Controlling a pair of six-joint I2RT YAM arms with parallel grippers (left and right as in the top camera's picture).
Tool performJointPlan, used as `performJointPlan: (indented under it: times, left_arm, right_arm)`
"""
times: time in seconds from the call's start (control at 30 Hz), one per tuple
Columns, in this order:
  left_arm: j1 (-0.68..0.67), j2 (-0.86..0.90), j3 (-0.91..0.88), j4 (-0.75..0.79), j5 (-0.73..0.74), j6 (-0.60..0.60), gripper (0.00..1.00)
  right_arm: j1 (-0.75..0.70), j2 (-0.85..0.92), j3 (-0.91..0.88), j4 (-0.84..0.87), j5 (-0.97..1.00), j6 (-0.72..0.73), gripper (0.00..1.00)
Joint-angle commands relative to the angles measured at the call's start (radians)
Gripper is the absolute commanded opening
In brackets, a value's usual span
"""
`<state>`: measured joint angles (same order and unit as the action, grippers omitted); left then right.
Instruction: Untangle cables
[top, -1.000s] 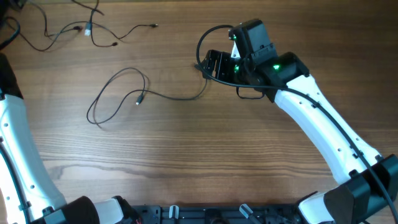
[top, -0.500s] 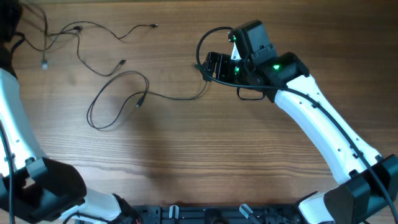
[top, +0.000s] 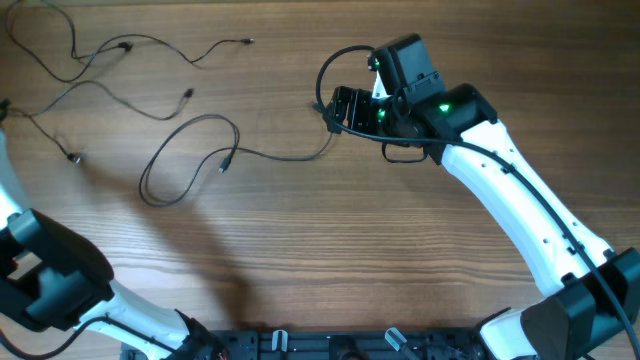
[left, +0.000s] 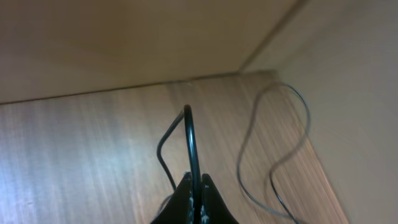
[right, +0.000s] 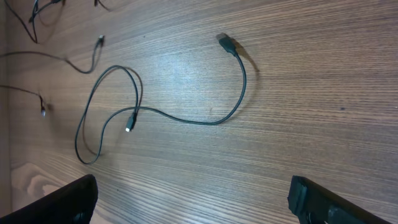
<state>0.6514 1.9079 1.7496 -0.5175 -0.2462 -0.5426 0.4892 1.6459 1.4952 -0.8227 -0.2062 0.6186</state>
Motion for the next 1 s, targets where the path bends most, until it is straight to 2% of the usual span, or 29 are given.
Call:
performJointPlan:
  times: [0.0,0.07,0.13,0.2,0.23,0.27,0.37,0.4,0.43,0.47,0.5,0.53,0.57,0.6,0.7,0.77,0.8,0.97]
  left_arm:
    - [0.060,0.021,0.003,-0.019,-0.035,-0.076,0.04]
    - [0.076,0.050,0.003,-0.038,-0.035,-0.071,0.06]
    - [0.077,0.093,0.003,-0.042,-0.035,-0.066,0.20]
    - [0.077,0.124,0.003,-0.045,-0.035,-0.064,0.25]
    - [0.077,0.140,0.003,-0.045,-0.035,-0.064,0.34]
    - [0.077,0.148,0.003,-0.043,-0.035,-0.053,0.47]
    - [0.077,0.150,0.003,-0.010,-0.034,0.043,0.77]
    - [0.077,0.149,0.003,-0.016,-0.018,0.046,0.77]
    - [0.077,0.149,0.003,-0.027,0.058,0.046,0.77]
    - [0.077,0.149,0.003,-0.039,0.168,0.046,0.76]
    - [0.077,0.150,0.003,-0.045,0.340,0.046,0.75]
    - [0.071,0.150,0.003,-0.045,0.436,0.045,0.71]
    - [0.062,0.150,0.003,-0.045,0.459,0.045,0.70]
    - [0.051,0.150,0.003,-0.047,0.456,0.044,0.70]
    - [0.000,0.159,0.002,-0.064,0.365,0.041,0.90]
    - [-0.034,0.184,0.002,-0.068,0.300,0.041,0.97]
    - [-0.048,0.204,0.002,-0.066,0.281,0.041,1.00]
    - [-0.064,0.301,0.002,-0.074,0.250,0.041,1.00]
  right_arm:
    - [0.001,0.008,0.002,0.006,-0.013,-0.016,1.00]
    - [0.001,0.008,0.002,0.006,-0.013,-0.016,1.00]
    - [0.001,0.008,0.002,0.005,-0.013,-0.016,1.00]
    - [0.001,0.008,0.002,0.002,-0.013,-0.016,1.00]
    - [0.001,0.008,0.002,-0.002,-0.013,-0.016,1.00]
    - [0.001,0.008,0.002,-0.002,-0.013,-0.016,1.00]
    - [0.001,0.008,0.002,-0.001,-0.013,-0.016,1.00]
    - [0.001,0.008,0.002,-0.001,-0.013,-0.016,1.00]
    - [0.001,0.008,0.002,-0.001,-0.013,-0.016,1.00]
    - [0.001,0.008,0.002,0.000,-0.013,-0.016,1.00]
    - [0.001,0.008,0.002,0.004,-0.013,-0.016,1.00]
    - [0.001,0.008,0.002,0.008,-0.013,-0.016,1.00]
    - [0.001,0.008,0.002,0.010,-0.013,-0.016,1.00]
    - [0.001,0.008,0.002,0.012,-0.013,-0.016,1.00]
    - [0.001,0.008,0.002,0.017,-0.013,-0.016,1.00]
    - [0.001,0.008,0.002,0.015,-0.013,-0.016,1.00]
    - [0.001,0.008,0.002,0.013,-0.013,-0.016,1.00]
    - [0.001,0.008,0.002,0.000,-0.013,-0.017,1.00]
